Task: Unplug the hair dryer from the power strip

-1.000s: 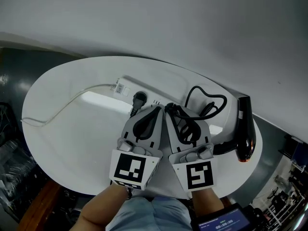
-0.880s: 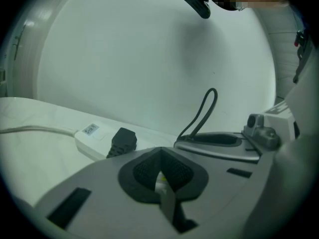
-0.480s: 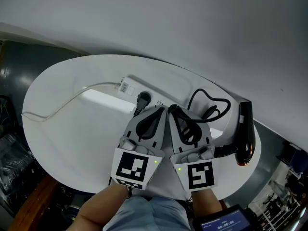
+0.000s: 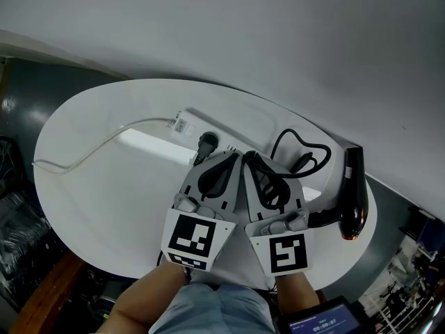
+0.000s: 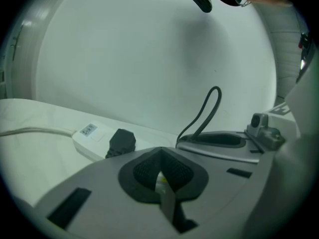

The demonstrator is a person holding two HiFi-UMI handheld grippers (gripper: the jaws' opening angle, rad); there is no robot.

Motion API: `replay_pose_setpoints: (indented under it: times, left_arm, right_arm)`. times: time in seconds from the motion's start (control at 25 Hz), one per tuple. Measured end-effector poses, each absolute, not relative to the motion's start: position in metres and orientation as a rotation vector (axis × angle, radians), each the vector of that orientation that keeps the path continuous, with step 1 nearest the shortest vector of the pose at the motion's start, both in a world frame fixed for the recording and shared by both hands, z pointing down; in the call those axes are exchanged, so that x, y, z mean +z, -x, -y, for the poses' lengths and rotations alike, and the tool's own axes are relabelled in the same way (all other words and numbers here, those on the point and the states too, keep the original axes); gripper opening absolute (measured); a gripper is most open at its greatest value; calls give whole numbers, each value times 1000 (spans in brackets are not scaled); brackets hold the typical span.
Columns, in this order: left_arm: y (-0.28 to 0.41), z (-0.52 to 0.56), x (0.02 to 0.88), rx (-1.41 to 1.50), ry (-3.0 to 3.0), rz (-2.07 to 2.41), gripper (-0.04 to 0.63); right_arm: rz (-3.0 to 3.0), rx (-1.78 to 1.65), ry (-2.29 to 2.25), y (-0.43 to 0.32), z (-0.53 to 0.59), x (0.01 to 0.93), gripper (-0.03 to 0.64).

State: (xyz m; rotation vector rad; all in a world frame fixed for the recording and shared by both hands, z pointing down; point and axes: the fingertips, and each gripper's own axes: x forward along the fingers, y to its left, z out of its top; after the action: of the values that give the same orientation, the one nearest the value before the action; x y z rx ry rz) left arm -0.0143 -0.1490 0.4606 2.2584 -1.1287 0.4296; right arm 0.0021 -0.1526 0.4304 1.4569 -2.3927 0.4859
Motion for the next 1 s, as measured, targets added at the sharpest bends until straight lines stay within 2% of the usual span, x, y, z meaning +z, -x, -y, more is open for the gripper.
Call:
replay_pose_setpoints:
  times: [1.0]
  left_arm:
    - [14,142,462,446,-2280,1076,-3]
  right_arm:
    - [2373,479,-1475,-3,146,426,51]
